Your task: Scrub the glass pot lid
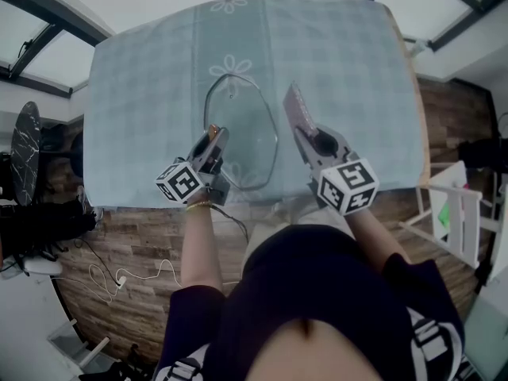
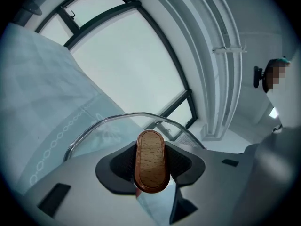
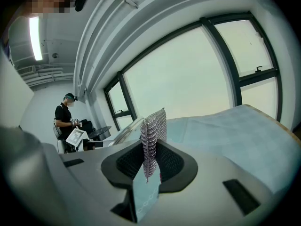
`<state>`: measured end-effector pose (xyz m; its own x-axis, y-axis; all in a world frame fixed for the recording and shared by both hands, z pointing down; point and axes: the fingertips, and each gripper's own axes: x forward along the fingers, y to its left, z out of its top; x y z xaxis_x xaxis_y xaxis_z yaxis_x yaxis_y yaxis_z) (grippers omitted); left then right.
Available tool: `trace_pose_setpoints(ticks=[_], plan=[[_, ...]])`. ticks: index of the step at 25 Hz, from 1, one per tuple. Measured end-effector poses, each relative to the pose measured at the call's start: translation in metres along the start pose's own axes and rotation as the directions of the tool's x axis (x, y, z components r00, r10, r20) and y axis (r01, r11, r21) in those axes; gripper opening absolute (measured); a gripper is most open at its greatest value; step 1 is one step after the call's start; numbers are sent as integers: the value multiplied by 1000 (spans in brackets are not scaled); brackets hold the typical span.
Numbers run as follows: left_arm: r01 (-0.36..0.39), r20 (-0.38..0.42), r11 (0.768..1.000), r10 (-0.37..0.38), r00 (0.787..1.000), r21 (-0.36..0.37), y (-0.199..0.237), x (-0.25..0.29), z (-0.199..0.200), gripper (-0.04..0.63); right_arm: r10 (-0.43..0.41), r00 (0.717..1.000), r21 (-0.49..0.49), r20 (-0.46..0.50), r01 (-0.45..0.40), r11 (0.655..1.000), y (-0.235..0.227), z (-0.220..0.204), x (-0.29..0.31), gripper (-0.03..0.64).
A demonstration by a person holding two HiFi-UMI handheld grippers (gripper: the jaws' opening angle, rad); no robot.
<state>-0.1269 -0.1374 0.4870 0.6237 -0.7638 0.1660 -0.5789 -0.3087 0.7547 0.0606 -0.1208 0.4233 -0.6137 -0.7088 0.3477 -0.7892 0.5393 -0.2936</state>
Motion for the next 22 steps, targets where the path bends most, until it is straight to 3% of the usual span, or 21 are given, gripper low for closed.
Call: trace_pose_setpoints(ticks=[6, 11, 22], plan=[[149, 58, 982, -143, 988, -116, -7, -5, 5, 166, 15, 1000, -8, -11, -15, 1000, 8, -2, 6, 78], [313, 135, 925, -290, 948, -215, -17, -9, 10, 166, 27, 999, -11, -18, -27, 1000, 13, -3, 12, 78], [487, 283, 823, -413, 866, -292, -14, -25, 26, 167, 91, 994, -41, -55, -93, 995, 36, -4, 31, 78]])
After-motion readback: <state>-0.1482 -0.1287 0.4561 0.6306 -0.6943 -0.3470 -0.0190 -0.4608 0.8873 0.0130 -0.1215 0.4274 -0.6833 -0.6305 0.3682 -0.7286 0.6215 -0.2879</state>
